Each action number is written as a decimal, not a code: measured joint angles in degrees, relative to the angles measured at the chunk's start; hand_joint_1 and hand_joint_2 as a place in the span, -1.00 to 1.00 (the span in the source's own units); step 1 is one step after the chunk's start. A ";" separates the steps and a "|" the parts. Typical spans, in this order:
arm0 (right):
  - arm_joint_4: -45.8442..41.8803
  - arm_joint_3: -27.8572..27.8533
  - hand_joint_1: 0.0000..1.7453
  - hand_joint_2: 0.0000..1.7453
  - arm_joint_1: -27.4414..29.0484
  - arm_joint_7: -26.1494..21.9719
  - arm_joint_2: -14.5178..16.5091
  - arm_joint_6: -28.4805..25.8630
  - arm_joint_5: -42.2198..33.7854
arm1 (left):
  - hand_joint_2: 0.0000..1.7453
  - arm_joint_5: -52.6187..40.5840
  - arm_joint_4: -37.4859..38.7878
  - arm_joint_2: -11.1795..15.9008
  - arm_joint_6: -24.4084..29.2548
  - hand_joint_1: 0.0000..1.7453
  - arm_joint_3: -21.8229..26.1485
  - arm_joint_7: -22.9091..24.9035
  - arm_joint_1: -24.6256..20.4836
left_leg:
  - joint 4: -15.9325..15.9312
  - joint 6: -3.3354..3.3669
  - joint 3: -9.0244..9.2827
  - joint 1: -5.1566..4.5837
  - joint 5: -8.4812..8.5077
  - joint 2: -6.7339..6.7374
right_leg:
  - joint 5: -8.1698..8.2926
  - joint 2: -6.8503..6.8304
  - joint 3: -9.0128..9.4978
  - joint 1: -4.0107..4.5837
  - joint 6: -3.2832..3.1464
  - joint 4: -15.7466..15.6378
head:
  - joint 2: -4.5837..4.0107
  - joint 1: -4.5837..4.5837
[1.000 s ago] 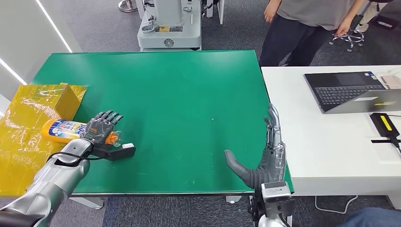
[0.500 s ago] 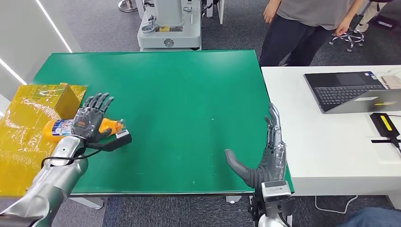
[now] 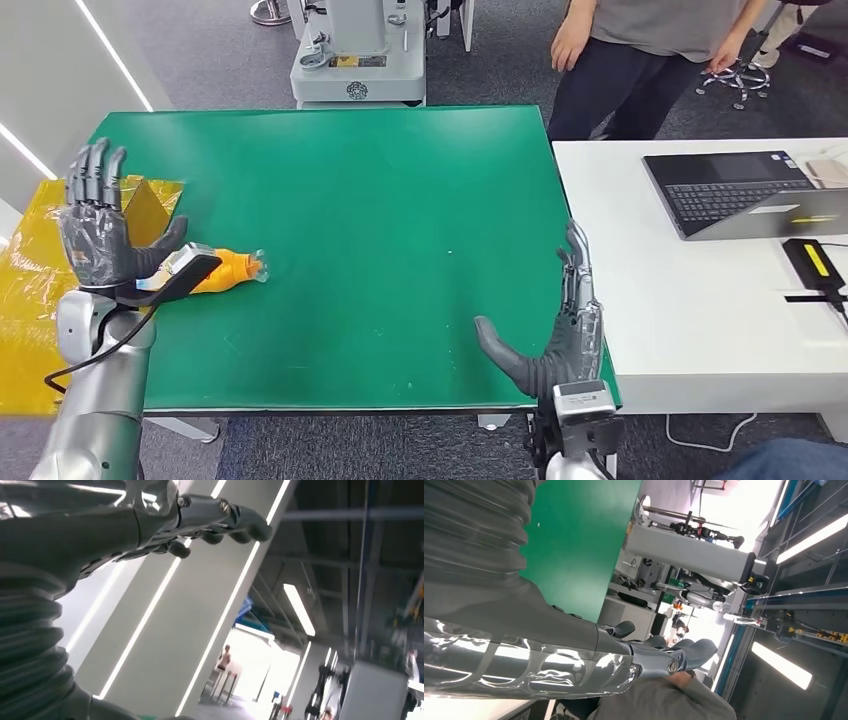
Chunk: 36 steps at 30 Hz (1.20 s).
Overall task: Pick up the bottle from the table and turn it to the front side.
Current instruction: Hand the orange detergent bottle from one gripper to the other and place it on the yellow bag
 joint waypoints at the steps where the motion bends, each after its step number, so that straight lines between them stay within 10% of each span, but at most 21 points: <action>1: 0.05 0.02 -1.00 1.00 -0.03 -0.03 0.00 0.01 -0.07 | 1.00 1.04 -1.58 -0.34 0.01 -1.00 0.35 -0.01 0.43 | 0.00 0.00 0.00 0.00 0.00 -0.04 | -0.01 -0.05 0.01 0.00 0.00 0.00 | 0.00 0.00; 11: 0.43 0.07 -1.00 1.00 -0.34 -0.06 0.00 0.19 -0.17 | 1.00 17.37 -13.15 -3.06 0.02 -1.00 -2.06 -0.08 3.22 | 0.00 0.00 0.01 0.00 0.00 -0.09 | -0.01 -0.09 0.03 0.00 0.00 -0.01 | 0.00 0.00; 19: 2.22 0.27 -1.00 1.00 -1.20 -0.48 0.00 0.12 -1.33 | 1.00 50.17 -18.83 -4.14 -1.73 -1.00 -17.04 -0.13 3.38 | 0.02 0.01 -0.01 -0.01 0.01 -0.15 | 0.00 -0.18 0.05 -0.01 0.01 -0.02 | 0.00 0.00; 29: 4.04 0.88 -1.00 1.00 -3.01 -0.36 -0.02 -0.69 -1.49 | 1.00 63.91 -22.34 -8.16 -17.32 -1.00 -25.16 -0.12 4.37 | 0.01 0.01 -0.01 -0.01 0.00 -0.12 | 0.00 -0.14 0.04 -0.01 0.01 -0.03 | 0.00 -0.01; 36: 4.52 1.76 -1.00 1.00 -3.33 1.56 -0.16 0.15 -1.28 | 1.00 68.69 -30.81 -15.79 -23.82 -1.00 -25.10 -0.14 12.22 | 0.01 0.03 -0.05 -0.02 -0.07 -0.10 | -0.05 -0.09 0.04 -0.02 0.07 -0.07 | 0.00 0.00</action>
